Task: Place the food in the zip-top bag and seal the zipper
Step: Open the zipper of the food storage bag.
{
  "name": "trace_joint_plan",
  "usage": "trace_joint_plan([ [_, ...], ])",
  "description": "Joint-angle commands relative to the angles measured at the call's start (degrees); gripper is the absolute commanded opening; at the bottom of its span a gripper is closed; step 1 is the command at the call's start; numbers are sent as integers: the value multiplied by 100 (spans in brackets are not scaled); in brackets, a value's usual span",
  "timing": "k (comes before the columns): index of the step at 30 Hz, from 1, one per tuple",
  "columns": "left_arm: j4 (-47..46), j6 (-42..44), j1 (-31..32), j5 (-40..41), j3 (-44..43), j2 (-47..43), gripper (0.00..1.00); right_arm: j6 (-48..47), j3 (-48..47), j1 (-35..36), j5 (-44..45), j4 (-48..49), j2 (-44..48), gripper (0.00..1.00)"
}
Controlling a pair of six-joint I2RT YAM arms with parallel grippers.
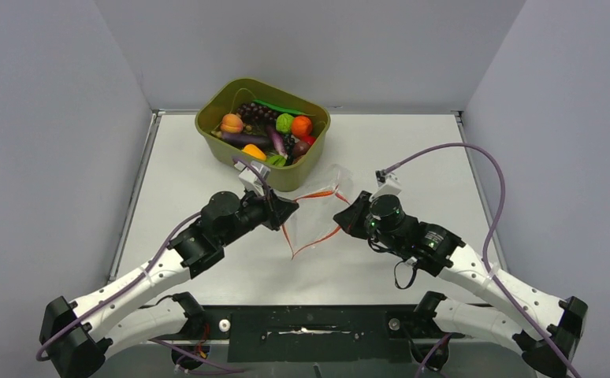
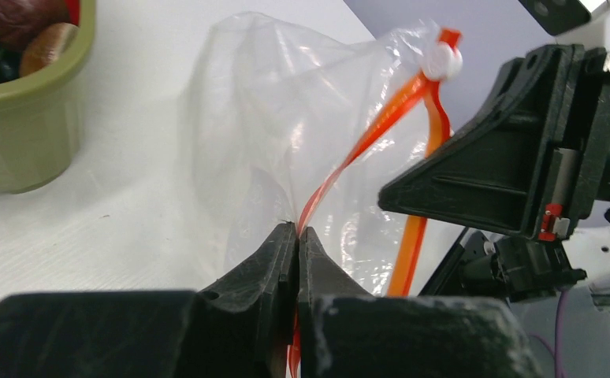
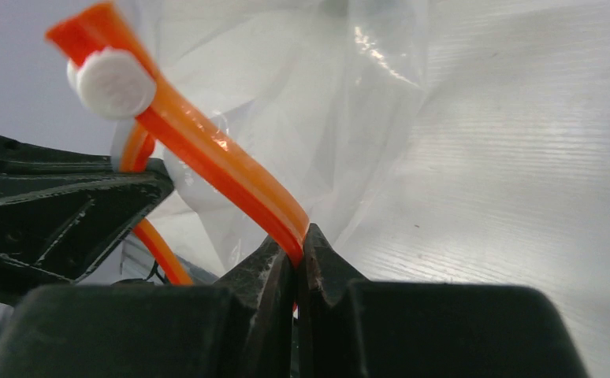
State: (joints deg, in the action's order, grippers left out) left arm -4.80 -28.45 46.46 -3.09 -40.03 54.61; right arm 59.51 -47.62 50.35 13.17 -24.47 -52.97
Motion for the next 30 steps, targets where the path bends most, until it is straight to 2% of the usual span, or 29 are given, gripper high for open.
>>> trace_joint_plan([
  [1,-47,-116,21,766,58,-333,0,208,-396,47,592,-1055,261,0],
  [7,-100,-104,21,868,51,-434,0,421,-450,44,701,-1590,370,0],
  [11,-340,-500,21,655,74,-297,0,465,-367,60,532,-940,504,16],
  [13,-581,-905,21,513,191,-250,0,470,-267,101,530,-518,597,20],
  [16,-1182,-1526,20,388,572,-212,0,526,-83,130,652,-52,673,21],
  [19,-1743,-1798,17,289,848,-110,0,378,26,140,703,408,546,23],
  [24,-1782,-2183,21,442,885,-48,0,199,-223,249,869,535,197,30],
  [30,-1783,-2308,21,535,858,-49,0,338,-291,590,1297,572,92,31],
])
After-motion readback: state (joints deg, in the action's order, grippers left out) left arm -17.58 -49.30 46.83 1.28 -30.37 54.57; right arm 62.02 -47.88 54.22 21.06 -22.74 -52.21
